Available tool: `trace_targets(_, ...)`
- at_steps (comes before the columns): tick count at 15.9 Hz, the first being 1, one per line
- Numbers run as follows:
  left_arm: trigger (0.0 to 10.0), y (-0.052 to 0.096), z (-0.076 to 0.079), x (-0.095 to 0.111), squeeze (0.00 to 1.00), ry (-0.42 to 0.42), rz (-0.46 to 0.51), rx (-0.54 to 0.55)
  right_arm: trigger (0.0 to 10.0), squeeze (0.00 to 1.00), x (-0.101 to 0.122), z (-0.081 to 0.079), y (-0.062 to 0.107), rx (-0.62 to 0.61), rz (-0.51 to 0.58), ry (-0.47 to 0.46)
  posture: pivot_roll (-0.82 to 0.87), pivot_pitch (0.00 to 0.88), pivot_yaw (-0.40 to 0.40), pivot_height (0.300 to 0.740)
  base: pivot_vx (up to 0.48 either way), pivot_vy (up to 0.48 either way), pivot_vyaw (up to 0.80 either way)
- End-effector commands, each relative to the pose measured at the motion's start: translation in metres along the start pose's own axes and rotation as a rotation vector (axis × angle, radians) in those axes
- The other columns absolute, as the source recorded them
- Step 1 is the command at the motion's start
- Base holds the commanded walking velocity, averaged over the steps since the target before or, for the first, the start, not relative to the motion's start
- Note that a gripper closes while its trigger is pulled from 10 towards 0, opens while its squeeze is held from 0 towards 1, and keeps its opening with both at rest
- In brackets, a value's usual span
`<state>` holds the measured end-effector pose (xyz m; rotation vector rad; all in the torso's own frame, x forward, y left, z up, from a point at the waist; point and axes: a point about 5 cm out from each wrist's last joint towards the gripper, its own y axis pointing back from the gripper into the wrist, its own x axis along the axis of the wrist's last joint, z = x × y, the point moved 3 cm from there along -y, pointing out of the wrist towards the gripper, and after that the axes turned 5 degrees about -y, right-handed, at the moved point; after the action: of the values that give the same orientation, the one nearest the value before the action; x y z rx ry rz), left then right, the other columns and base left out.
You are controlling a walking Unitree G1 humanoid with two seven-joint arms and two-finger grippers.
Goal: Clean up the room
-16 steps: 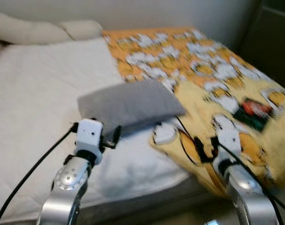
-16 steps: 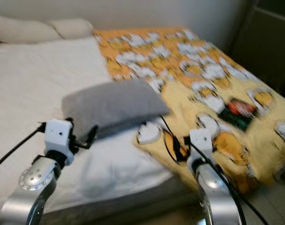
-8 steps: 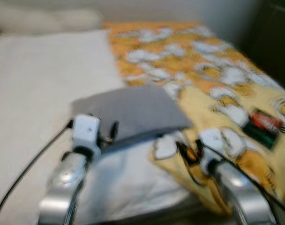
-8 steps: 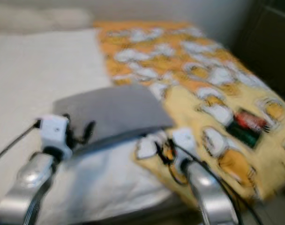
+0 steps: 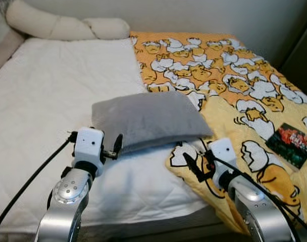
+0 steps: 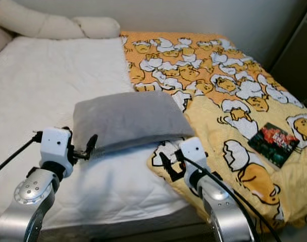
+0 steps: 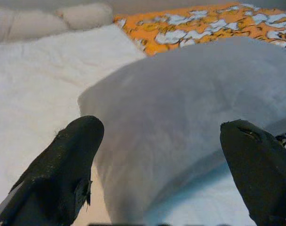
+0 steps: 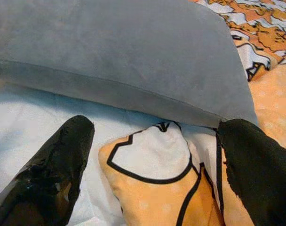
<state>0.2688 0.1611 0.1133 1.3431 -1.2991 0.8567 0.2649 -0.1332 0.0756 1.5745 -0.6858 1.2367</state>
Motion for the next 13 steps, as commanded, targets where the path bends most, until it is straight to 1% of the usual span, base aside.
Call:
trace_targets(1,10.0,0.0,0.0,0.004,0.0,0.049,0.006,0.004,10.0,0.0,0.003,0.005,0.0,-0.021,0.011,0.013,-0.09,0.0,-0.06,0.74,0.0,0.27,0.8)
trace_targets(2,10.0,0.0,0.0,0.004,0.0,0.048,0.001,0.0,10.0,0.0,0.0,0.008,0.0,-0.051,0.012,-0.04,-0.09,0.0,-0.061,0.74,0.0,0.48,0.0)
trace_targets(3,10.0,0.001,-0.001,0.005,0.0,0.015,0.002,-0.005,10.0,0.0,-0.001,0.011,0.001,-0.065,0.01,-0.06,-0.09,0.0,-0.059,0.74,0.0,0.48,0.0)
trace_targets(5,10.0,0.001,-0.002,0.006,0.0,0.015,0.009,0.005,10.0,0.0,-0.002,0.014,0.002,-0.076,0.009,-0.07,-0.09,0.0,-0.058,0.74,0.0,0.48,0.0)
trace_targets(7,10.0,0.001,-0.004,0.007,0.0,0.001,0.002,0.024,10.0,0.0,-0.003,0.02,0.002,-0.097,0.009,-0.096,-0.09,0.0,-0.052,0.74,0.0,0.0,0.0)
trace_targets(13,10.0,0.0,-0.006,0.006,0.0,-0.02,-0.006,0.032,10.0,0.0,-0.002,0.019,0.001,-0.1,0.016,-0.105,-0.09,0.0,-0.046,0.74,0.0,0.0,0.0)
